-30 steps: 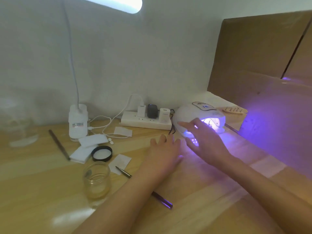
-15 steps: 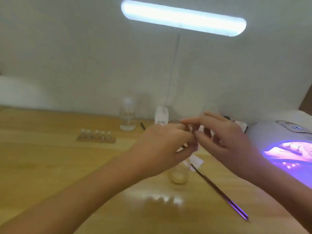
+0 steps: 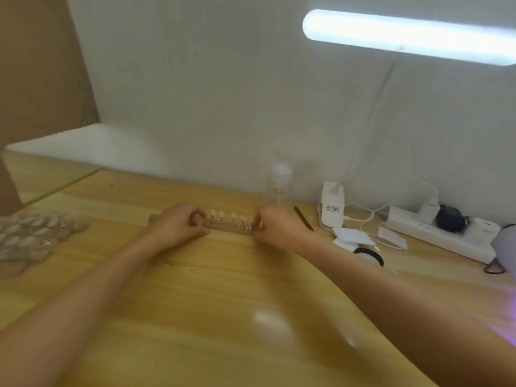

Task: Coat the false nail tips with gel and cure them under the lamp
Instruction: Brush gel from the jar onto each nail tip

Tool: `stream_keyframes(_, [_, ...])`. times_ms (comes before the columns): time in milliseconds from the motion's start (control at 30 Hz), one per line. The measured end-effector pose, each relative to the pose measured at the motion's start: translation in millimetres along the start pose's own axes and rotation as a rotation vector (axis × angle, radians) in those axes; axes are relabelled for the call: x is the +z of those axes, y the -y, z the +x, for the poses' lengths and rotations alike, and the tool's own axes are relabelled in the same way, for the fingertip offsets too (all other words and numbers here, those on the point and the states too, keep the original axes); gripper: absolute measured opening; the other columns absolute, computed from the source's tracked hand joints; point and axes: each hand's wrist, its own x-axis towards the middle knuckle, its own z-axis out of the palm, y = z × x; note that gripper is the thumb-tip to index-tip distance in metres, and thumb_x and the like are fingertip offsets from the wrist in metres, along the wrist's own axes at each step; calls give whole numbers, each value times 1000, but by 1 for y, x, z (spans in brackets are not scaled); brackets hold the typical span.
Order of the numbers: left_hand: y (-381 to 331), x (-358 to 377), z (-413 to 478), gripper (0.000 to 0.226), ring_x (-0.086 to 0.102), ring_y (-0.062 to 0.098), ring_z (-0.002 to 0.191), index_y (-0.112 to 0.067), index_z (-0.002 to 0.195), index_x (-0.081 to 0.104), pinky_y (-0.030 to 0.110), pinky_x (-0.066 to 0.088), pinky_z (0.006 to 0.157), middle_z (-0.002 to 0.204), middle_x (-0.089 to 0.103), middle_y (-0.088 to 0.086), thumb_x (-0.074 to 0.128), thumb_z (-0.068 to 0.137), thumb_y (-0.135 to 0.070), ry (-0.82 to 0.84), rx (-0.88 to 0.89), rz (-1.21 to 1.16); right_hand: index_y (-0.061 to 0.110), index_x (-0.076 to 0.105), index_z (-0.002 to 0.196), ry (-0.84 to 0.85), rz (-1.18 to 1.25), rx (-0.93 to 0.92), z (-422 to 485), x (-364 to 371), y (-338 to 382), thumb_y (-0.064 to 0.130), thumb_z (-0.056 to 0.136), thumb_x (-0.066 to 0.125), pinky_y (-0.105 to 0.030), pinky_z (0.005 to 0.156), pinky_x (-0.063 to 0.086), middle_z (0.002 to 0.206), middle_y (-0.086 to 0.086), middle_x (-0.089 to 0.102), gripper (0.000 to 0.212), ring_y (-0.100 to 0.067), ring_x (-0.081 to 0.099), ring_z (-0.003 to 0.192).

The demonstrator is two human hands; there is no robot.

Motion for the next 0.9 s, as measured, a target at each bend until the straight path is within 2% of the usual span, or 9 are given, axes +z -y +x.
stream_keyframes(100, [-1,-4,0,20,58,10,94,-37,94,61,33,34,87,86,60,-20,77,82,-34,-12,34,-10,12,60,112,-2,-4,-9,-5,3,5,21,94,63,-34,72,51,107,-6,65,20,-23,62,91])
stream_keyframes(267, [-14,-20,-53,27,57,1,75,-41,75,63,26,44,73,81,66,-20,88,67,-34,186,231,10,28,57,111,25,-65,-117,-83,-8,-2,34,95,61,-21,52,38,82,14,54,18,-6,54,72])
stream_keyframes(367, [-35,-12,-102,30,56,0,81,-47,85,63,24,37,75,93,64,-27,76,63,-63,280,432,23,44,43,103,104,-27,-149,-161,-3,-22,45,95,55,-17,45,32,72,17,56,14,0,53,63])
stream_keyframes(467, [-67,6,-135,36,52,-11,92,-47,93,56,18,26,87,100,59,-29,60,67,-72,341,566,-7,50,34,102,157,103,-84,-217,-6,-50,54,89,48,-16,60,45,87,37,55,19,9,54,74])
stream_keyframes(567, [-103,31,-142,29,48,-14,95,-45,84,55,13,22,91,99,56,-28,55,70,-70,327,630,-40,53,39,101,67,91,-43,-248,-12,-87,57,80,46,-19,60,43,87,24,58,22,-1,54,70])
stream_keyframes(633, [-126,47,-138,24,47,-15,93,-44,82,53,18,24,92,92,56,-25,61,73,-65,293,664,-43,50,46,91,0,100,-31,-257,-19,-108,46,86,59,-16,59,40,82,19,59,15,-2,52,64])
stream_keyframes(733, [-147,64,-130,21,46,-14,86,-41,82,54,27,29,86,86,55,-23,73,77,-52,256,665,-64,51,48,89,-20,72,-49,-263,-30,-132,37,86,72,-16,59,38,80,24,57,28,0,51,64])
stream_keyframes(833, [-152,71,-126,23,51,-9,81,-41,80,57,31,37,81,85,57,-22,72,72,-56,286,622,-153,49,53,97,-125,127,-25,-270,-41,-151,58,81,59,-16,61,39,79,20,56,20,-2,53,67])
stream_keyframes(900, [-150,72,-126,23,52,-8,80,-43,82,57,26,37,75,90,57,-24,72,69,-56,330,592,-216,45,51,104,-152,170,7,-273,-38,-161,56,84,55,-16,62,38,80,12,54,22,-5,52,69])
